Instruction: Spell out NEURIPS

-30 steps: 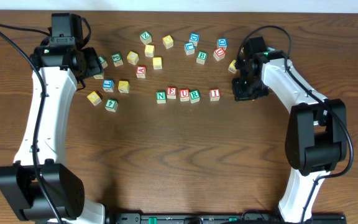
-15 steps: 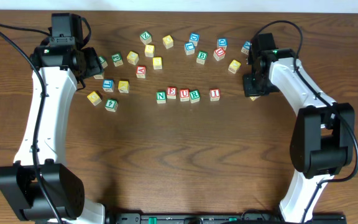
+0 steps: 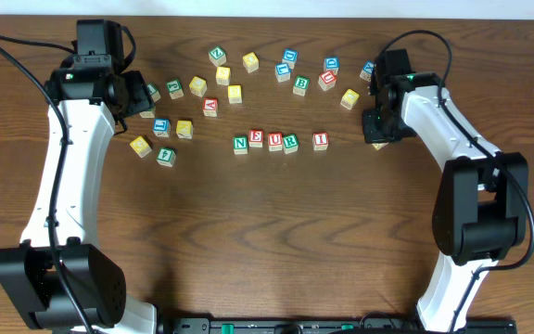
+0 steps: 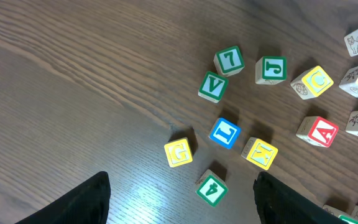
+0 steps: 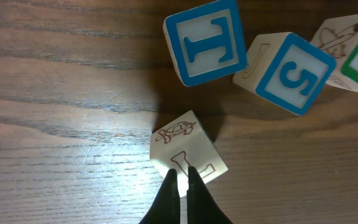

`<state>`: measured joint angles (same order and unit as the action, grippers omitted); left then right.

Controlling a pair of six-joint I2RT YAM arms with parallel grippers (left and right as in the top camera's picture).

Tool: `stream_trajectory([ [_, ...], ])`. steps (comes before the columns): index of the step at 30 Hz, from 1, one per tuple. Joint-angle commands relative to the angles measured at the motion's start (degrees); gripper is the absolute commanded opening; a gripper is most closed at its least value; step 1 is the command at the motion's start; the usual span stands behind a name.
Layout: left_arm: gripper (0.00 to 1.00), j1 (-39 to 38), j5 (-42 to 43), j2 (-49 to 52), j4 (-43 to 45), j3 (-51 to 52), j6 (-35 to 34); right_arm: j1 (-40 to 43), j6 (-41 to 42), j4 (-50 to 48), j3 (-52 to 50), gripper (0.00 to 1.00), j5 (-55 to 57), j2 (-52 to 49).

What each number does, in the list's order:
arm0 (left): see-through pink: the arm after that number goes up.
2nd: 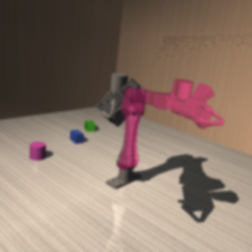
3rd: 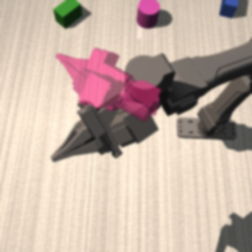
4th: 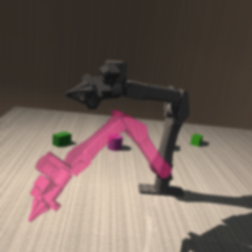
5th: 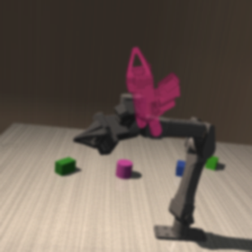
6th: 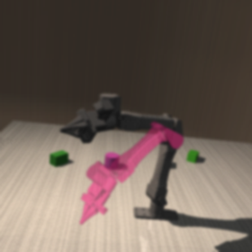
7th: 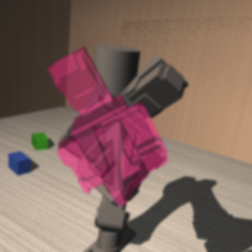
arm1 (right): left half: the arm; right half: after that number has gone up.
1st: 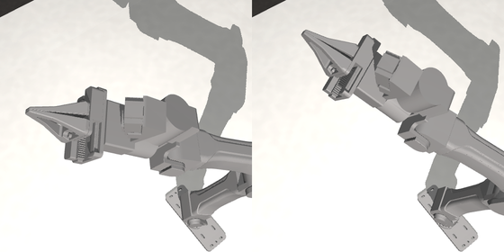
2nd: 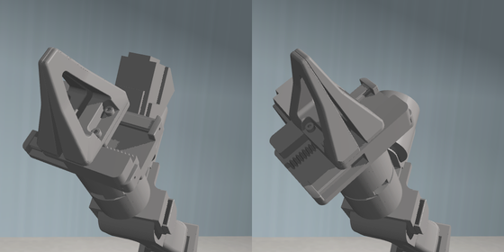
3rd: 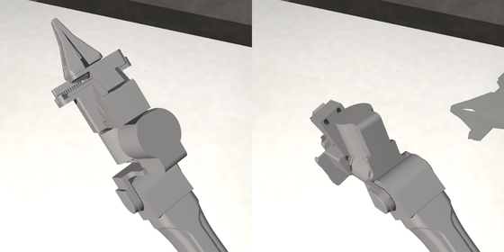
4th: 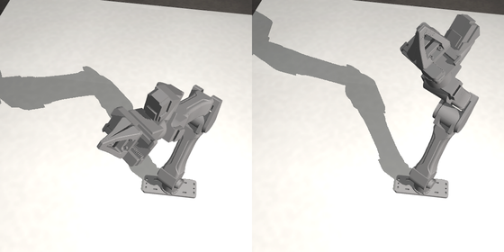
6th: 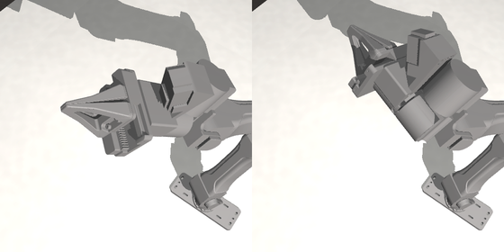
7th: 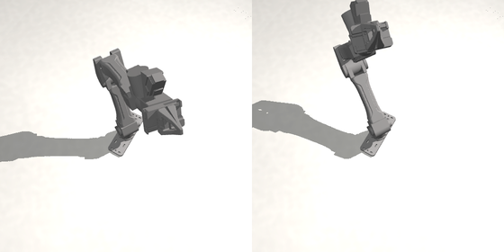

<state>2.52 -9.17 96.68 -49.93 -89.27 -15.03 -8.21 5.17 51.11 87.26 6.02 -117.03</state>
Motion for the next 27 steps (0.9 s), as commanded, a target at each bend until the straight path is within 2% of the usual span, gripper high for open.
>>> stream_trajectory([
  [1,0.73,0.2,-0.3,0.4,-0.2,0.7,-0.3,-0.2,-0.5,-0.3,0.0,0.01,-1.1,-1.2],
  [16,0.73,0.2,-0.3,0.4,-0.2,0.7,-0.3,-1.0,-0.5,-1.1,-2.7,0.01,-2.3,-1.2],
  [27,0.73,0.2,-0.3,0.4,-0.2,0.7,-0.3,-4.7,0.1,-1.4,-3.8,0.01,-2.3,-1.2],
])
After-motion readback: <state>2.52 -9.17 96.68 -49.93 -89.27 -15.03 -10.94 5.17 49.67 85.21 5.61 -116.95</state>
